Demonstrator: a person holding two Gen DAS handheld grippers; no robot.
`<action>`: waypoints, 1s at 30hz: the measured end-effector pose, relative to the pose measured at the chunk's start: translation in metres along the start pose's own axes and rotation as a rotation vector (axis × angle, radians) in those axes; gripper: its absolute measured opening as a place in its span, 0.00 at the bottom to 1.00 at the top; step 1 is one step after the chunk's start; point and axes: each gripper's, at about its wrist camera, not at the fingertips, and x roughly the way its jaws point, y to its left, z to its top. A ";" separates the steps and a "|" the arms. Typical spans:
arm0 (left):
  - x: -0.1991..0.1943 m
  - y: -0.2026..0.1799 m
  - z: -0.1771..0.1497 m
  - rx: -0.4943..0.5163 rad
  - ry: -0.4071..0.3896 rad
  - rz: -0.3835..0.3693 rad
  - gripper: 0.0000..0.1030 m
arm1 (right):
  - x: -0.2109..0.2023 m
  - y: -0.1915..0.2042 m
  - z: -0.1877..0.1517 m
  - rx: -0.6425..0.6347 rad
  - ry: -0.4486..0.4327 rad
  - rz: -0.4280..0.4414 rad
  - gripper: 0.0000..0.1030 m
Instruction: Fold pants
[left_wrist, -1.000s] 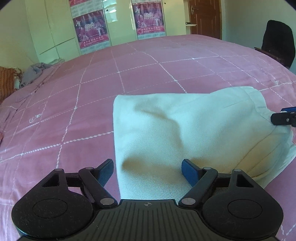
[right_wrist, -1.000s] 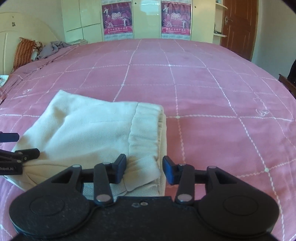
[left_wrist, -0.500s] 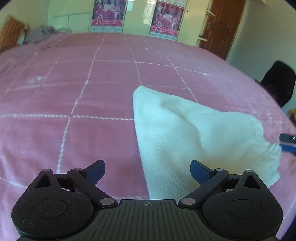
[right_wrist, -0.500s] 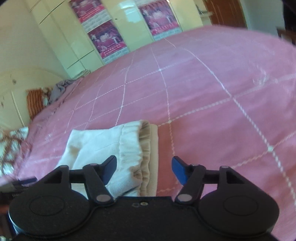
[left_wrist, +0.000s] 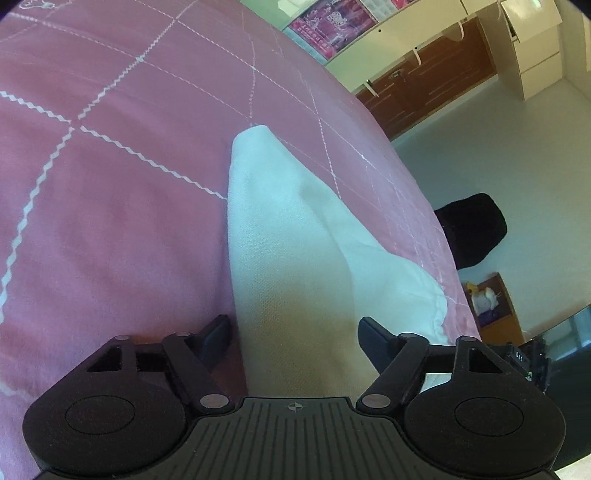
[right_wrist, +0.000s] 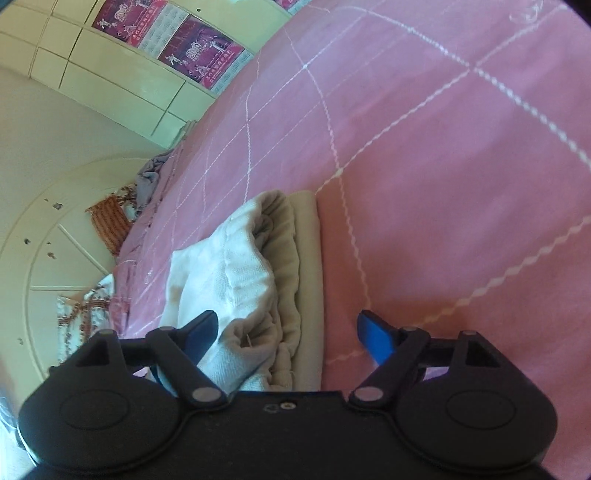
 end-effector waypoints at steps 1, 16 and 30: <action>0.005 0.000 0.002 0.005 0.009 -0.012 0.69 | 0.002 0.000 0.002 -0.001 0.008 0.011 0.80; -0.017 -0.052 -0.015 0.296 0.002 0.284 0.69 | -0.039 0.068 -0.018 -0.373 -0.179 -0.180 0.51; -0.004 -0.105 0.021 0.498 -0.119 0.396 0.69 | 0.005 0.136 -0.017 -0.659 -0.212 -0.321 0.29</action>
